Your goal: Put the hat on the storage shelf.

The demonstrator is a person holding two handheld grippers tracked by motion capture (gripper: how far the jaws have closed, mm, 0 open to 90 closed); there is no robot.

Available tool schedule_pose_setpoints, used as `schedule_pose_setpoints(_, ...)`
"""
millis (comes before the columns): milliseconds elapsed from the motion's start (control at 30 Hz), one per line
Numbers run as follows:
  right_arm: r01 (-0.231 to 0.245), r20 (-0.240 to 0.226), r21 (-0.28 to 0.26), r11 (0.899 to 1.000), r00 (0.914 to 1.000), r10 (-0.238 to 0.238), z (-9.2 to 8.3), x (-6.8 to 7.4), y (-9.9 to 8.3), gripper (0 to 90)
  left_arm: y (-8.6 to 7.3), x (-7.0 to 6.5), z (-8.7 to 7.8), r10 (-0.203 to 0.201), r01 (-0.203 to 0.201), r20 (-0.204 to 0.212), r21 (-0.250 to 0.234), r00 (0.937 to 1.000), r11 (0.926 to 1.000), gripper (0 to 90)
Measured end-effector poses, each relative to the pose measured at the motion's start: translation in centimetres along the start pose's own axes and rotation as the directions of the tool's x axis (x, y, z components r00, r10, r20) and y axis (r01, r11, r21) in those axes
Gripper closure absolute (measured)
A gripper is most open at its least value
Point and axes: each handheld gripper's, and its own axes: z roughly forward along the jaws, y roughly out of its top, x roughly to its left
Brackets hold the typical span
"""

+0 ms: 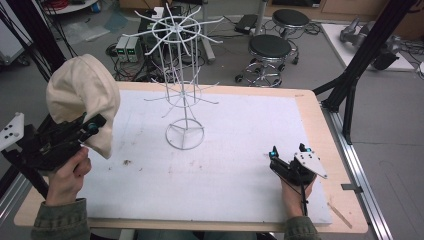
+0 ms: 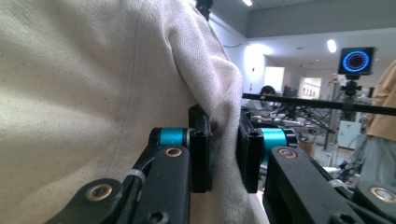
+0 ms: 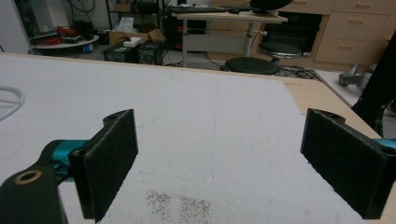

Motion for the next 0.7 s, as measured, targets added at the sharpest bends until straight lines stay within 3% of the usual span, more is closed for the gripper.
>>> schedule_pose_setpoints(167,0.002,0.001,0.003,1.000,1.0000,-0.002,0.0,0.0,0.0,10.0,0.7,-0.2,0.7,0.000,0.001,0.040,-0.028,0.9992,0.9996,78.8)
schedule_pose_setpoints(367,0.010,0.002,0.009,1.000,0.9999,-0.010,0.1,-0.1,0.0,10.0,1.8,-0.2,1.9,0.010,-0.009,0.057,-0.024,0.9983,0.9997,78.7)
schedule_pose_setpoints(500,0.005,0.001,0.009,1.000,1.0000,-0.005,0.1,-0.1,0.0,10.0,3.5,-0.6,3.2,0.036,-0.033,0.078,-0.038,0.9963,0.9988,78.7)
schedule_pose_setpoints(533,0.004,0.002,0.003,1.000,1.0000,-0.004,0.1,0.0,0.0,10.1,4.6,-0.8,4.0,0.053,-0.050,0.090,-0.039,0.9945,0.9980,78.6)
schedule_pose_setpoints(700,0.007,0.001,0.005,1.000,1.0000,-0.007,0.0,0.0,0.0,10.0,6.7,-1.0,5.4,0.071,-0.067,0.123,-0.037,0.9899,0.9970,78.6)
